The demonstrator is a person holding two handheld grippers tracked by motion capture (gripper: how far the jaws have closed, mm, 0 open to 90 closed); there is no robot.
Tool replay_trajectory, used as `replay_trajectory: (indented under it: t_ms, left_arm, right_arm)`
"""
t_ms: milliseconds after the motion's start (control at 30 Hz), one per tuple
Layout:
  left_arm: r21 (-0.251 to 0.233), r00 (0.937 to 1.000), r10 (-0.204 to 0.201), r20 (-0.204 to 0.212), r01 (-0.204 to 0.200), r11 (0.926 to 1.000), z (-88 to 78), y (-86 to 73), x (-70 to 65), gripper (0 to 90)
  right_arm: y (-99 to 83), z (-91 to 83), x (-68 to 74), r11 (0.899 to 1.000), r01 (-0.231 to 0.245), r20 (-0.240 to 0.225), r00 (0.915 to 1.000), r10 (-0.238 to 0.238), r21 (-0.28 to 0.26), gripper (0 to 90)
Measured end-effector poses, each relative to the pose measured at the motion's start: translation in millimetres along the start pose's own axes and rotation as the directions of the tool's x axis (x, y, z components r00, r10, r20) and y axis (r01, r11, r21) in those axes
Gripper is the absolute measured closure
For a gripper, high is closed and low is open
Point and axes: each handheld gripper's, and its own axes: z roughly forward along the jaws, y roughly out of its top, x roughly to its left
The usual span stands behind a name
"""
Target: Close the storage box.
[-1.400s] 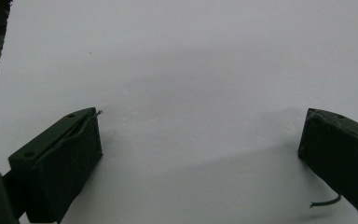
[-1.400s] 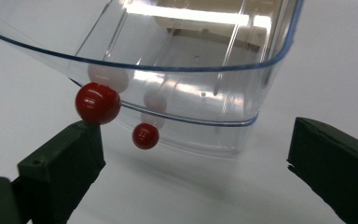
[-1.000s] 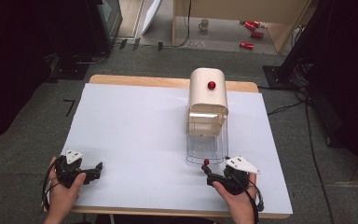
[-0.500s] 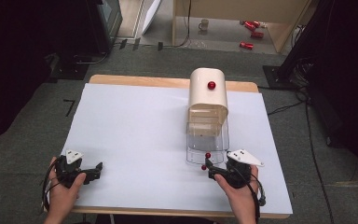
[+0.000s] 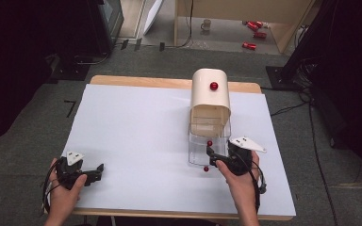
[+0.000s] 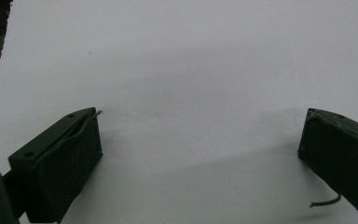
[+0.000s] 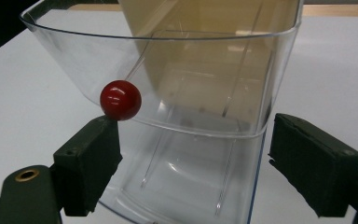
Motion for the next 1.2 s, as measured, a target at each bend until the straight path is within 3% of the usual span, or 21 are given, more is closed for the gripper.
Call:
replay_trajectory:
  t_ms: [767, 867, 1200]
  left_arm:
    - [0.0, 1.0, -0.001, 0.001, 0.001, 1.0, 0.0, 0.0, -0.1, 0.0]
    - [0.0, 1.0, -0.001, 0.001, 0.001, 1.0, 0.1, 0.1, 0.0, 0.0]
    - [0.0, 1.0, 0.0, 0.0, 0.0, 1.0, 0.0, 0.0, 0.0, 0.0]
  right_arm:
    - [32.7, 40.2, -17.1, 0.999, -0.041, 0.056, 0.9976, 0.041, 0.005, 12.3]
    - [34.5, 44.8, -19.0, 0.999, -0.033, 0.111, 0.9934, 0.031, 0.012, 12.7]
    - [37.9, 44.7, -32.1, 0.997, -0.072, 0.118, 0.9904, 0.073, -0.011, 12.2]
